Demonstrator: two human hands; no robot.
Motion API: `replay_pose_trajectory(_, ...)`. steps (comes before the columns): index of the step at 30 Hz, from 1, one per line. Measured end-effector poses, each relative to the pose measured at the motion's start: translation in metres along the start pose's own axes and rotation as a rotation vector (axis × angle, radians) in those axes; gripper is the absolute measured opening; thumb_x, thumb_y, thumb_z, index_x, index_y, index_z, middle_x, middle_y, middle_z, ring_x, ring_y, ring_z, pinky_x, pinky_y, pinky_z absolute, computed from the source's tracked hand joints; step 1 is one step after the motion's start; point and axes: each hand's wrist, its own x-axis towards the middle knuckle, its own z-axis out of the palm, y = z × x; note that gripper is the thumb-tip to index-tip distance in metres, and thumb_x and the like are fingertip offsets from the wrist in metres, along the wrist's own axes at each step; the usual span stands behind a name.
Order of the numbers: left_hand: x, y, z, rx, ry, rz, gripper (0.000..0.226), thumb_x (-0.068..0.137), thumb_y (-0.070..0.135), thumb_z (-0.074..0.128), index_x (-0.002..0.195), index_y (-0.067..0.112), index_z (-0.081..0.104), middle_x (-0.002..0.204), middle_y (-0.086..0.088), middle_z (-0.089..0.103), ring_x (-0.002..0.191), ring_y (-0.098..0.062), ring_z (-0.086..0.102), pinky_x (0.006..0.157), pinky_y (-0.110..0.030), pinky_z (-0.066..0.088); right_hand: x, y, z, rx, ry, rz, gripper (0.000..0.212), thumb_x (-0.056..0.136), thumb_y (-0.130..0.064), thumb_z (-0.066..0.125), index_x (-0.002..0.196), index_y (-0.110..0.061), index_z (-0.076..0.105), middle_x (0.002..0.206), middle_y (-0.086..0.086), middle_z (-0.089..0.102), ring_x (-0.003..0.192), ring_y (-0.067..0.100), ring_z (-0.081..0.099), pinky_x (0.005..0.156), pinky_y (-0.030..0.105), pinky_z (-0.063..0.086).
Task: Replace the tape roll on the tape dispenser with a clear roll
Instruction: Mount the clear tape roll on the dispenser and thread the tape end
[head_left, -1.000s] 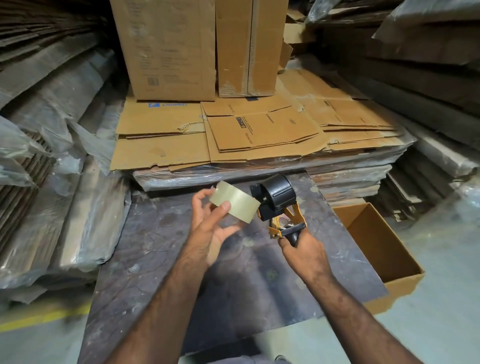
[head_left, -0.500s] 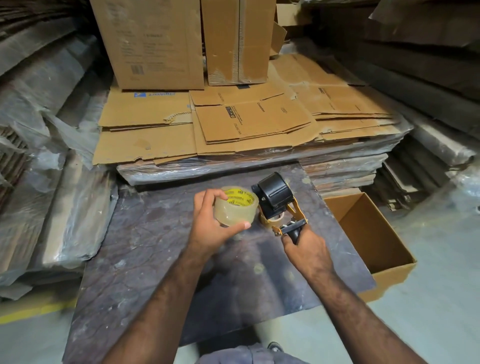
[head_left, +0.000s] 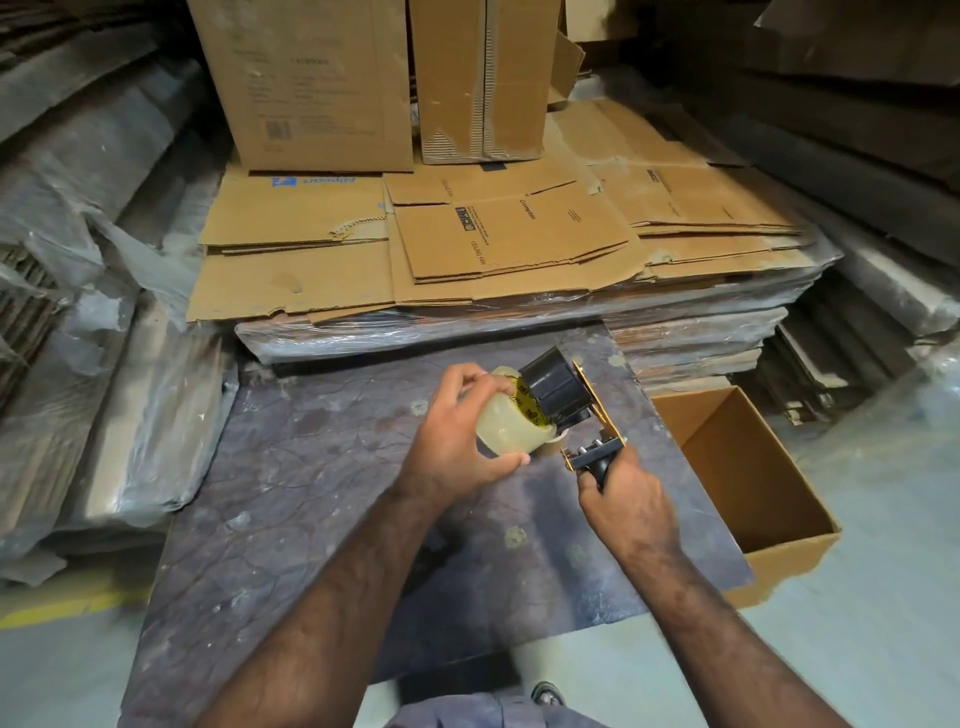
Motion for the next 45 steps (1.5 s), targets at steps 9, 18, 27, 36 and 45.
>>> replay_pose_trajectory(9,0.014,0.014,-0.009,0.052,-0.068,-0.069,0.102,0.058,0.033,0.089,0.146,0.033,0.037,0.129,0.010,0.030,0.123,-0.010,0.033,0.104,-0.028,0.041,-0.003,-0.012,0.009,0.067,-0.025,-0.038,0.038,0.091,-0.043,0.059,0.114,-0.014,0.050,0.100,0.015,0.070,0.095,0.041,0.067,0.073,0.041,0.053)
replay_pose_trajectory(18,0.015,0.003,-0.020,-0.069,-0.135,-0.115,0.108,0.058,0.040,0.091,0.152,0.024,0.040,0.133,0.012,0.026,0.130,-0.005,0.031,0.111,-0.011,0.028,-0.006,-0.013,0.009,-0.007,-0.011,-0.060,0.037,0.094,-0.043,0.057,0.114,-0.014,0.044,0.102,0.014,0.071,0.095,0.037,0.069,0.076,0.044,0.057)
replay_pose_trajectory(27,0.017,-0.001,-0.016,-0.584,-0.093,-0.245,0.090,0.058,0.029,0.090,0.139,0.041,0.054,0.136,0.009,0.057,0.124,-0.016,0.059,0.097,-0.035,0.056,-0.010,-0.024,0.005,-0.029,0.002,-0.088,0.033,0.096,-0.038,0.056,0.112,-0.012,0.043,0.103,0.016,0.072,0.095,0.038,0.070,0.076,0.045,0.058)
replay_pose_trajectory(36,0.021,0.006,-0.011,-0.837,-0.045,-0.354,0.078,0.064,0.028,0.086,0.136,0.038,0.060,0.126,0.003,0.065,0.111,-0.020,0.065,0.089,-0.041,0.059,-0.004,-0.028,-0.001,-0.051,-0.025,-0.112,0.031,0.096,-0.036,0.055,0.114,-0.011,0.048,0.102,0.014,0.072,0.093,0.035,0.070,0.077,0.043,0.058)
replay_pose_trajectory(45,0.031,0.008,-0.020,-0.801,-0.155,-0.395,0.072,0.071,0.030,0.084,0.137,0.046,0.058,0.128,-0.002,0.060,0.105,-0.021,0.064,0.083,-0.036,0.059,-0.002,-0.030,-0.002,-0.107,-0.012,-0.125,0.029,0.096,-0.034,0.054,0.111,-0.011,0.044,0.103,0.016,0.072,0.096,0.040,0.070,0.077,0.046,0.057)
